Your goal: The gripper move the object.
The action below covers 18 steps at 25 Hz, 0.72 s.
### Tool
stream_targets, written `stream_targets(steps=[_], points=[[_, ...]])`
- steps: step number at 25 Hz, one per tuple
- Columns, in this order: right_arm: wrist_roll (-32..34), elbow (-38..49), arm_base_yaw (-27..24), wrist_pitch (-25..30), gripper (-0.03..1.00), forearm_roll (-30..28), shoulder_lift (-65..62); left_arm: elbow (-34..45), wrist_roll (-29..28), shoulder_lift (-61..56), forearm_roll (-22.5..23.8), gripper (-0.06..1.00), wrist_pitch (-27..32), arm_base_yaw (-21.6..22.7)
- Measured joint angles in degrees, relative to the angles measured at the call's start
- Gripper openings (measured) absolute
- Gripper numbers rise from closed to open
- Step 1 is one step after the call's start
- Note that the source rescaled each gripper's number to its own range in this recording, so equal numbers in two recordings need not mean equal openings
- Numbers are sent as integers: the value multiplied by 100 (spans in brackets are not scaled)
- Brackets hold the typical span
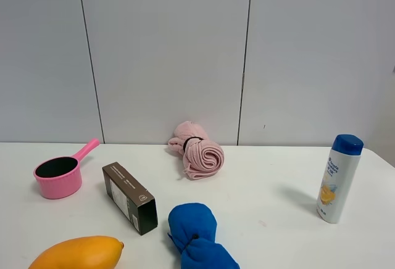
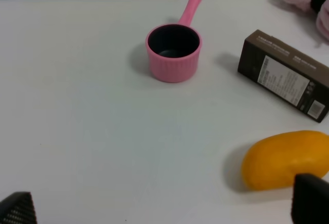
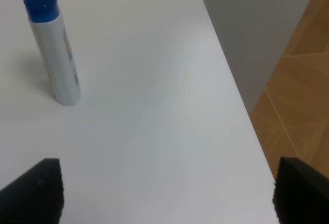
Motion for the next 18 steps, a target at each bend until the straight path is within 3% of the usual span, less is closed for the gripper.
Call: stream_targets(steps=[18], points=[[0, 0, 0, 0, 72, 0, 0, 0, 0, 0, 0, 100, 0, 0]])
